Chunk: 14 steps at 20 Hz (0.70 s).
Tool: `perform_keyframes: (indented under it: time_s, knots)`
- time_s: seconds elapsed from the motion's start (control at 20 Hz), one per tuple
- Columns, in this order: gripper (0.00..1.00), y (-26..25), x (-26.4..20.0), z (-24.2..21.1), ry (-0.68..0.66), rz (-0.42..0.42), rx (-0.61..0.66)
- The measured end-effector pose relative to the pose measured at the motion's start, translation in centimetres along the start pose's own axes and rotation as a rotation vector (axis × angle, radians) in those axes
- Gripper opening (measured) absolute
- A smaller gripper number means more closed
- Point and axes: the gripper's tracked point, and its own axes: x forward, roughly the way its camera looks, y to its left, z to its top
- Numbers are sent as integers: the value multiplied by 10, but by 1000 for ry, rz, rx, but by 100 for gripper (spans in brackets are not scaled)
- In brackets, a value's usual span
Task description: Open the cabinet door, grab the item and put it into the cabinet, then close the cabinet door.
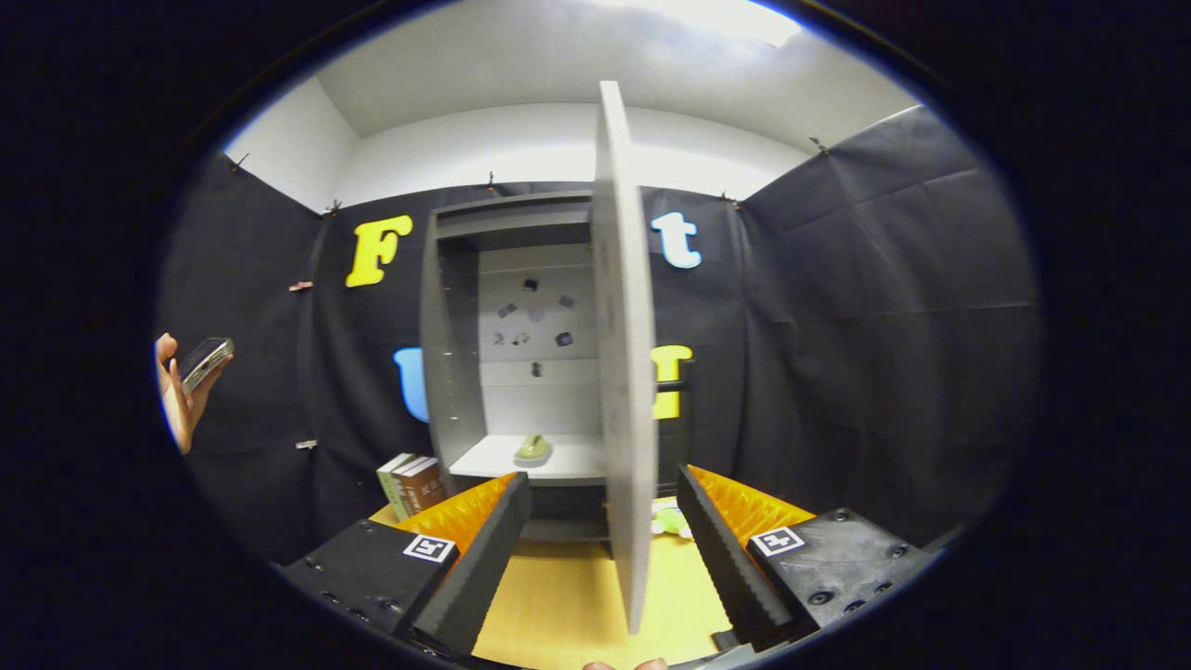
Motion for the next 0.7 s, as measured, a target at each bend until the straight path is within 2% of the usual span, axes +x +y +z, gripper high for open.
perform_keyframes:
  time_s: [0.25, 0.3, 0.5, 0.7]
  knots:
    - [98, -87, 13, 1, 0, -183, 9]
    - [98, -86, 43, -7, 4, -198, 11]
    - [98, -106, 80, -15, 23, -223, 33]
    - [98, -96, 103, -19, 37, -203, 36]
